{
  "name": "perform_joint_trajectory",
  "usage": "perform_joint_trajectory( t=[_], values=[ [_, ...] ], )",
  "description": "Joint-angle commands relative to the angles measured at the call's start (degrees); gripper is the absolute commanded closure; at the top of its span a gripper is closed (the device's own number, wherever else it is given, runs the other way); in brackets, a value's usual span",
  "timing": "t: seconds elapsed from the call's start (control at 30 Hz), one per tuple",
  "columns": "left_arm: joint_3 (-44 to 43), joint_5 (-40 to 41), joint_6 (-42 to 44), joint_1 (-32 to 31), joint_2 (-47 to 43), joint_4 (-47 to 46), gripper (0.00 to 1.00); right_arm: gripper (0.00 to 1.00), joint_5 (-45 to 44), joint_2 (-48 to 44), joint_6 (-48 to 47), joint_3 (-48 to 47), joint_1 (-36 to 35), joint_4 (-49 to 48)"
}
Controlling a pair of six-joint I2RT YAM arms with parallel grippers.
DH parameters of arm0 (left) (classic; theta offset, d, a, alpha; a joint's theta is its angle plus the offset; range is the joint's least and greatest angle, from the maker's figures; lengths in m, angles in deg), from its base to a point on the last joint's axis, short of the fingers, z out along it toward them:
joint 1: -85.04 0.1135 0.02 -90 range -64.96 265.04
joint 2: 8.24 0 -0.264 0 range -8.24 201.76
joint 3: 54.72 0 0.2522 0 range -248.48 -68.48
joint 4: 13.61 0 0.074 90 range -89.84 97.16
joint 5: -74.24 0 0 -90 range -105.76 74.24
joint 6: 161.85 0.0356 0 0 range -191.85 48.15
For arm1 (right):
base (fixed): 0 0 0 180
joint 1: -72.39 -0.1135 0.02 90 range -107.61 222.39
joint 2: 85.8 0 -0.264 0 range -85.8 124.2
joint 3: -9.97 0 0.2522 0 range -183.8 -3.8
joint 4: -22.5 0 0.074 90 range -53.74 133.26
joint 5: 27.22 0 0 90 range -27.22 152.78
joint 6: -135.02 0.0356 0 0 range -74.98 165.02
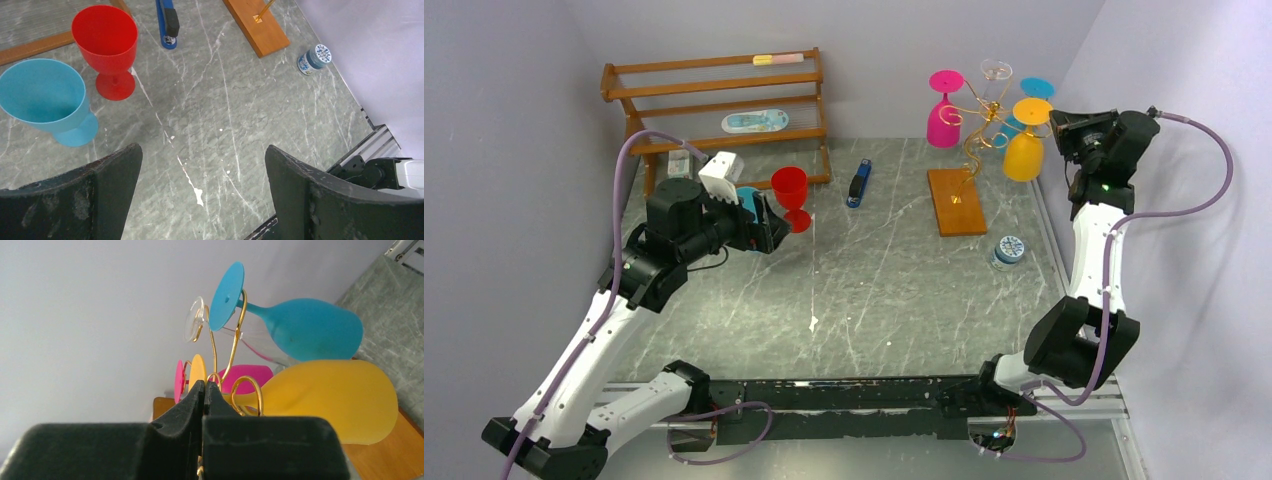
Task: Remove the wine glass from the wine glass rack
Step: Pick up the wine glass from the wine rack.
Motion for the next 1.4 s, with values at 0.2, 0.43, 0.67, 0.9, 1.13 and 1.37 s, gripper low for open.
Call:
perform_joint_trajectory(
  t=[0.2,0.43,0.67,0.9,1.13,1.37],
  values=[
    [1.1,-1.9,0.0,0.1,-1.5,-1.5,0.03,1.00,-7.8,-1.9,2.2,1.9,-0.5,-2.2],
    [1.9,-2.4,-0.4,0.1,-1.2,-2.1,0.03,1.00,-9.5,-2.2,2.2,2.3,-0.4,-2.1],
    [2.1,-2.7,-1.5,0.1,-1.9,-2.6,0.03,1.00,-8.4,-1.4,3.7,1.4,-0.4,-2.6],
    [2.2,-2.2,-1.5,0.1,-2.4,-2.0,0.03,1.00,-4.6,-0.1,4.1,1.7,-0.5,-4.2],
    [2.1,-2.4,-1.5,0.1,-2.0,-2.3,0.03,1.00,-6.1,0.5,3.0,0.4,-0.5,-3.8],
    [2.3,-3.0,-2.0,0.1,-1.5,-2.5,0.03,1.00,-4.8,3.2,1.5,-1.5,-2.9,-3.4]
  ],
)
